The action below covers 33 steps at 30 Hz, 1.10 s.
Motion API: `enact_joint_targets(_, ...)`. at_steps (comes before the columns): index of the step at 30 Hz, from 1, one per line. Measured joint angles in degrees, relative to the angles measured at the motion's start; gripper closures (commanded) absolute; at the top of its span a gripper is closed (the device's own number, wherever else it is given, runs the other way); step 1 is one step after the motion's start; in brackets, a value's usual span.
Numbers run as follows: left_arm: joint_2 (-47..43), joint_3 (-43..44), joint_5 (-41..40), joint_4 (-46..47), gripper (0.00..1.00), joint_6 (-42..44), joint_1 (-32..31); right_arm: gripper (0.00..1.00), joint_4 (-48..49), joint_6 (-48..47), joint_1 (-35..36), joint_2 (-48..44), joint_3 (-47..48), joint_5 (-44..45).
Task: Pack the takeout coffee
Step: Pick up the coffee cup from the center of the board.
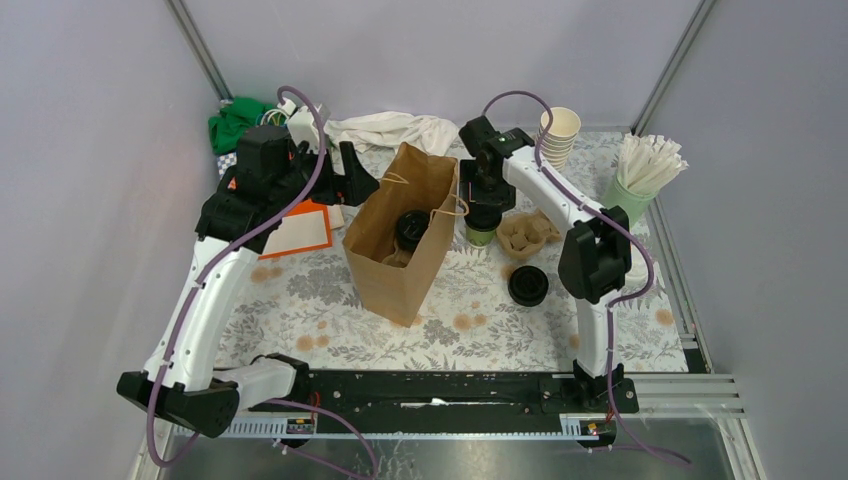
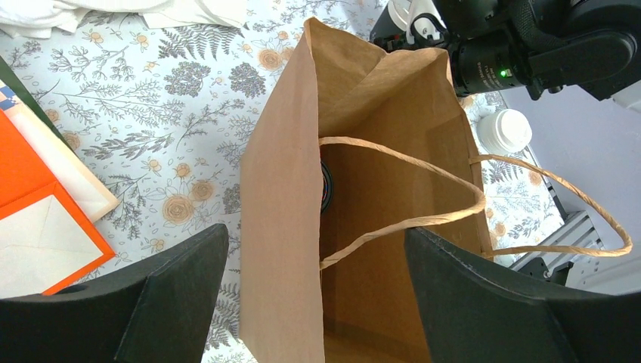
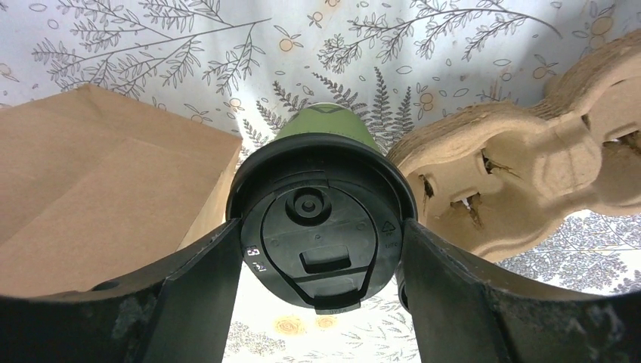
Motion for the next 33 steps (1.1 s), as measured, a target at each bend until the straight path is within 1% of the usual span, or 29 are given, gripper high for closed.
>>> enact_joint_targets(4, -0.55, -0.02, -0.02, 0.28, 0.10, 0.02, 0.00, 0.30, -2.23, 0.07, 0.00, 0.26, 3.61, 0.81)
enact_joint_targets(9, -0.79, -0.07, -0.02, 0.74, 0.10, 0.04, 0.00, 0.30, -5.81, 0.20, 0.00, 0.26, 10.93, 1.97)
enact_joint_targets(15, -1.18, -1.01, -0.04, 1.66, 0.11, 0.04, 0.00, 0.31, -12.61, -0.11, 0.00, 0.24, 22.23, 4.81)
enact_joint_targets(18, -1.20, -1.33, -0.07, 2.16, 0.11, 0.50, 0.00, 0.32, -14.27, -0.66, 0.00, -0.85, 27.30, 6.27)
enact_joint_targets(25, -1.20, -1.97, -0.33, 2.54, 0.09, 1.38, 0.00, 0.35, -13.31, -2.38, 0.00, -10.82, 28.46, 6.69)
enact_joint_targets(30, -2.99, -3.02, -0.44, 2.78, 0.09, 2.16, 0.00, 0.35, -7.93, -3.80, 0.00, -18.73, 27.67, 5.44)
enact_joint_targets(33, -4.81, -3.21, -0.04, 1.86, 0.09, 2.86, 0.00, 0.36, -5.35, -4.24, 0.00, -21.64, 27.67, 3.85)
